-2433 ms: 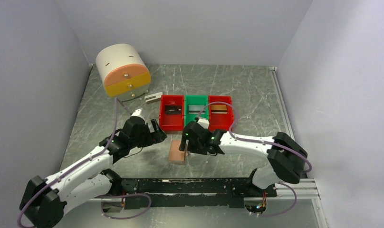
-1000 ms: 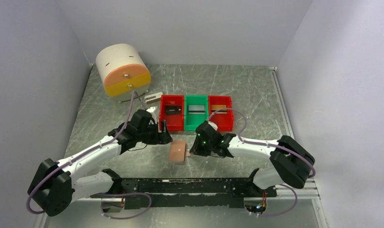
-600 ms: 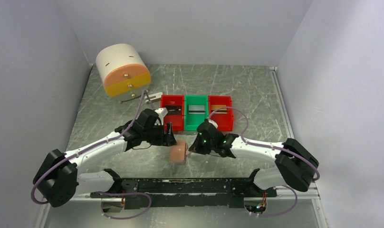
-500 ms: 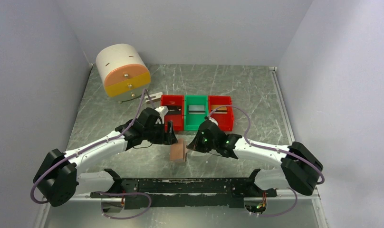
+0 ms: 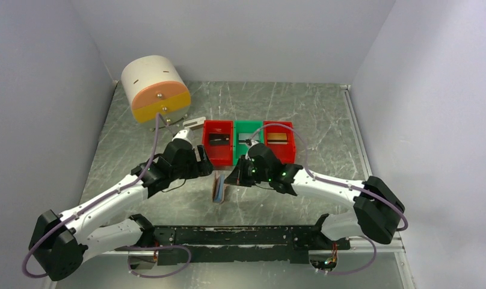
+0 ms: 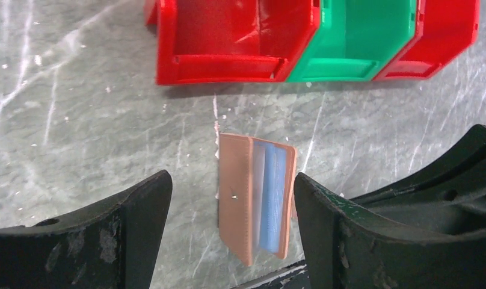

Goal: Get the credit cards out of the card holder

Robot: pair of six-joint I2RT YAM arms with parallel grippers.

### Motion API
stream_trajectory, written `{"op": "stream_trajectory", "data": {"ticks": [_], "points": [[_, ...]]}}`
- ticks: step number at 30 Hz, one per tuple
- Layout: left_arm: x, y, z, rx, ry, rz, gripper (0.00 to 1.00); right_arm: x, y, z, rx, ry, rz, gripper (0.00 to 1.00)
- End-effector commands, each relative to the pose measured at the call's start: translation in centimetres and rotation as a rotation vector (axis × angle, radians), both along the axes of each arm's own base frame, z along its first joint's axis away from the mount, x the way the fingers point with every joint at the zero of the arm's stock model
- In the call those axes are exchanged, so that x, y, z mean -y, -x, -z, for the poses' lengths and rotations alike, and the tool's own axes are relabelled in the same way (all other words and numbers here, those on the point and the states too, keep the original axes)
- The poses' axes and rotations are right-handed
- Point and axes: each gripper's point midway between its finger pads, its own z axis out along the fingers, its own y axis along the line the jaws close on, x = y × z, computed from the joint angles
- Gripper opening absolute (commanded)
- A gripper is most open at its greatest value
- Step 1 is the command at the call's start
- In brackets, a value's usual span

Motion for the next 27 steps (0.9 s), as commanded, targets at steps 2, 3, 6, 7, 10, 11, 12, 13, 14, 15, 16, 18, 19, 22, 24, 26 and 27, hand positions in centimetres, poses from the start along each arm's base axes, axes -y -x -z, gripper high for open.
{"op": "stream_trajectory", "data": {"ticks": [2, 3, 6, 7, 10, 11, 12, 13, 14, 15, 16, 18, 19, 22, 24, 26, 27], "points": [[-2.4, 0.0, 0.3, 0.011, -0.039, -0.123, 0.8, -3.3, 0.5, -2.7, 0.049, -0.104, -0.152, 0.0], [-2.6, 0.1, 0.2, 0.013, -0.041, -0.131, 0.81, -3.6, 0.6, -3.0, 0.057, -0.12, -0.172, 0.0], [-3.2, 0.0, 0.0, 0.02, -0.047, -0.159, 0.81, -4.3, 0.9, -3.9, 0.056, -0.157, -0.192, 0.0], [-3.3, 0.0, -0.1, 0.021, -0.051, -0.167, 0.81, -4.6, 1.0, -5.0, 0.064, -0.197, -0.195, 0.0], [-3.7, 0.1, -0.1, 0.022, -0.058, -0.181, 0.82, -4.3, -0.1, -5.5, 0.059, -0.176, -0.121, 0.02], [-3.7, 0.1, 0.0, 0.022, -0.056, -0.183, 0.82, -3.5, -0.6, -3.8, 0.028, -0.097, -0.079, 0.01], [-3.7, 0.1, 0.1, 0.023, -0.054, -0.179, 0.82, -2.5, -1.0, -1.8, -0.022, -0.009, -0.043, 0.0], [-3.5, 0.2, 0.1, 0.022, -0.047, -0.172, 0.82, -1.3, -1.3, -0.1, -0.065, 0.055, -0.012, 0.0], [-3.2, 0.2, 0.1, 0.021, -0.041, -0.158, 0.82, -0.3, -1.2, 1.6, -0.108, 0.1, 0.005, 0.0], [-2.9, 0.2, 0.0, 0.023, -0.035, -0.14, 0.82, 0.6, -1.0, 2.8, -0.135, 0.123, 0.028, 0.0], [-2.5, 0.2, 0.0, 0.025, -0.028, -0.119, 0.82, 1.4, -0.9, 3.5, -0.143, 0.128, 0.053, 0.0], [-1.8, 0.2, -0.1, 0.03, -0.016, -0.079, 0.81, 2.9, -0.9, 4.2, -0.137, 0.114, 0.106, 0.0], [-1.4, 0.2, -0.2, 0.035, -0.008, -0.056, 0.81, 3.8, -1.1, 4.7, -0.139, 0.117, 0.137, 0.0], [-0.1, 0.2, -0.5, 0.048, 0.019, 0.017, 0.8, 6.6, -1.2, 6.5, -0.154, 0.18, 0.213, 0.0], [1.0, 0.2, -0.7, 0.056, 0.04, 0.069, 0.79, 8.0, -1.2, 7.6, -0.161, 0.225, 0.235, 0.0], [2.3, 0.3, -1.1, 0.066, 0.076, 0.136, 0.77, 8.9, -1.1, 8.7, -0.174, 0.261, 0.241, 0.0], [3.0, 0.4, -1.2, 0.068, 0.091, 0.172, 0.76, 9.4, -1.0, 9.2, -0.182, 0.288, 0.248, 0.0]]}}
